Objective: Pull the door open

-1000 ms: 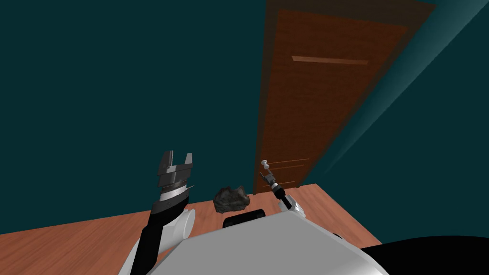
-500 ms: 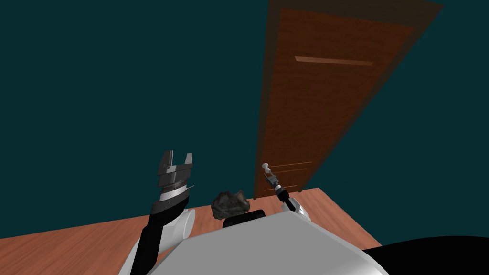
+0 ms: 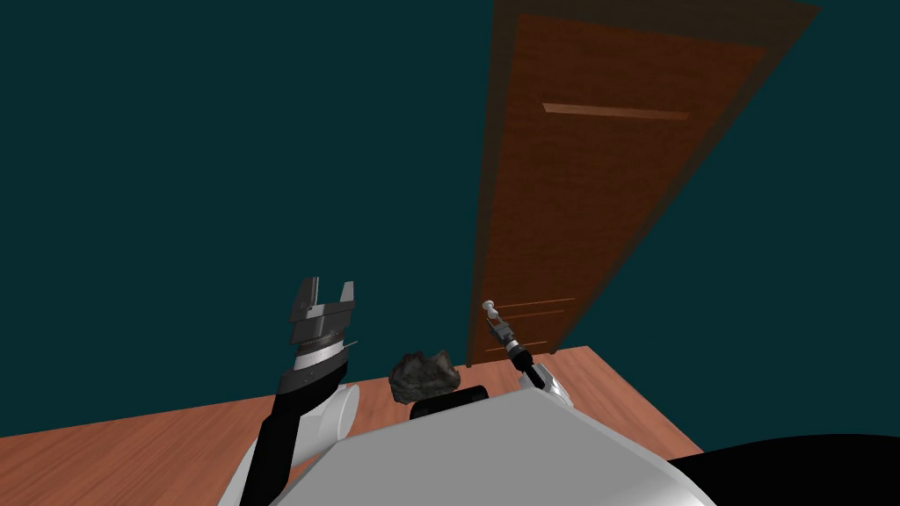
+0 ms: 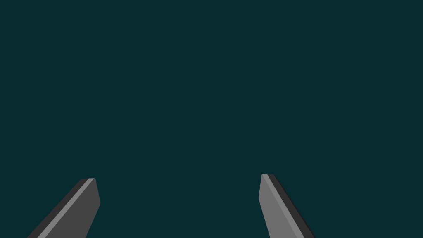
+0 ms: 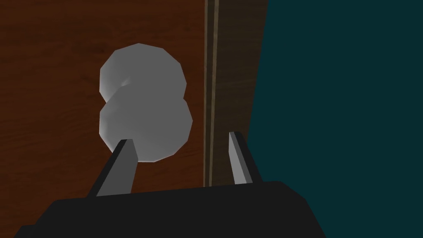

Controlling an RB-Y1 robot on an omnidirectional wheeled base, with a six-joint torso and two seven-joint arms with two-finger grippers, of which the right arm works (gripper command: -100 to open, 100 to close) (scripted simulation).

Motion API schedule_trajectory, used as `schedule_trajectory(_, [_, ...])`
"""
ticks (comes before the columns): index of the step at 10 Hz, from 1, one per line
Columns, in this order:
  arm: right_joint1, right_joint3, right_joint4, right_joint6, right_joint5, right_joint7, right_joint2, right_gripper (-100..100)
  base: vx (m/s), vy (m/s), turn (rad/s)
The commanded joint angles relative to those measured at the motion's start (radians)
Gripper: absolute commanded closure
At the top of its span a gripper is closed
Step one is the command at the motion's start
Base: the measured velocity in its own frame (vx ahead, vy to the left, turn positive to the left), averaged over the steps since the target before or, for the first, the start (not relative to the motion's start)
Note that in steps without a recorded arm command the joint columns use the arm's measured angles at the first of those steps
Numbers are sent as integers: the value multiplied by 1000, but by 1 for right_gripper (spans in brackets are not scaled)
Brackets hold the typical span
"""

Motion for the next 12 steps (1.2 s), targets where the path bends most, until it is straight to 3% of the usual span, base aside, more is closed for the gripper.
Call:
schedule_trajectory(1, [-15,-8,-7,5,-4,4,-7,-100,-1,4,-10])
schedule_trajectory(4, [-15,-8,-7,5,-4,4,-7,-100,0,1,-4])
schedule_trajectory(5, [-19,-35,9,-4,35,13,23,-100,-89,-66,127])
schedule_trajectory(10, [-48,-121,-13,13,134,26,92,-100,-39,-76,62])
schedule_trajectory(12, [-48,-121,-13,13,134,26,92,-100,-4,-27,2])
